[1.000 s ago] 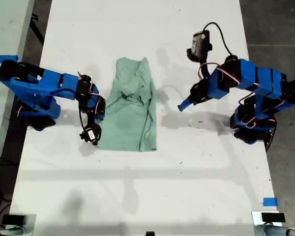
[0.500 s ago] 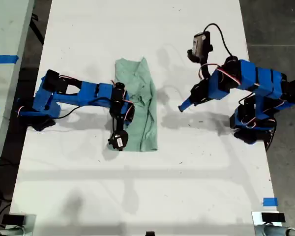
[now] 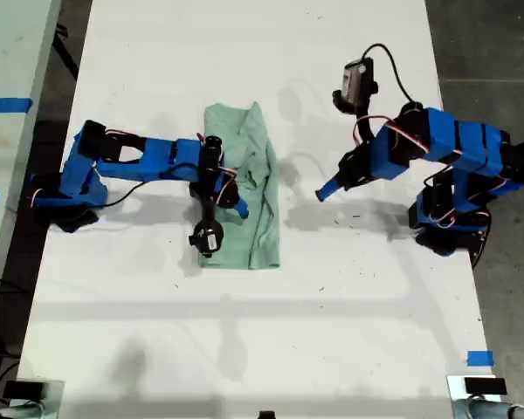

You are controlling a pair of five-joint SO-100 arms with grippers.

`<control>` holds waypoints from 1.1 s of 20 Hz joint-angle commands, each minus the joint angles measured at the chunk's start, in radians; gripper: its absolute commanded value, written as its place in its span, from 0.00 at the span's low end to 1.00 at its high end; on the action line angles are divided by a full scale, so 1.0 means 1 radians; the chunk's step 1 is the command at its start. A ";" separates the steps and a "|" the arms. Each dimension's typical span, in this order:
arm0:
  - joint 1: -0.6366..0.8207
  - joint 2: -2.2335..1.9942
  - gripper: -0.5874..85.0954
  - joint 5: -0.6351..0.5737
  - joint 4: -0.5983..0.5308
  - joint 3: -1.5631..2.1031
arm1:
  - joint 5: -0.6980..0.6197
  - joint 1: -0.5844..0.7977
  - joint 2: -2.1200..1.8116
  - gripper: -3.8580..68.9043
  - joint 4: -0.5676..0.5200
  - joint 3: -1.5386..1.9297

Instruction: Fold tshirt

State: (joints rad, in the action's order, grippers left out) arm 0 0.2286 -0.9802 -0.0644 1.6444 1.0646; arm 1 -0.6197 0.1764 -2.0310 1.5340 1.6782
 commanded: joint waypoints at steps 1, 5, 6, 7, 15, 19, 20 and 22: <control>-0.008 -0.367 0.36 0.017 0.020 0.084 | 0.021 -0.035 -0.044 0.46 -0.003 -0.028; -0.075 -0.647 0.35 0.127 0.020 0.328 | 0.081 -0.117 0.055 0.54 0.015 -0.143; -0.097 -0.680 0.36 0.163 0.020 0.365 | 0.098 -0.137 0.107 0.55 0.026 -0.190; -0.121 -0.704 0.36 0.190 0.020 0.380 | 0.110 -0.156 0.170 0.57 0.043 -0.253; -0.210 -0.736 0.25 0.252 -0.029 0.454 | 0.163 -0.216 0.595 0.59 0.087 -0.646; -0.230 -0.704 0.33 0.239 -0.058 0.471 | 0.169 -0.227 0.753 0.59 0.081 -0.770; -0.230 -0.676 0.33 0.239 -0.081 0.480 | 0.169 -0.227 0.787 0.59 0.081 -0.796; -0.233 -0.621 0.34 0.235 -0.178 0.517 | 0.167 -0.225 0.839 0.59 0.071 -0.818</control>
State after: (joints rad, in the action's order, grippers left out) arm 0 0.0092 -1.6153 0.1764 1.5447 1.5769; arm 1 -0.4602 -0.0383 -1.2026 1.6076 0.9388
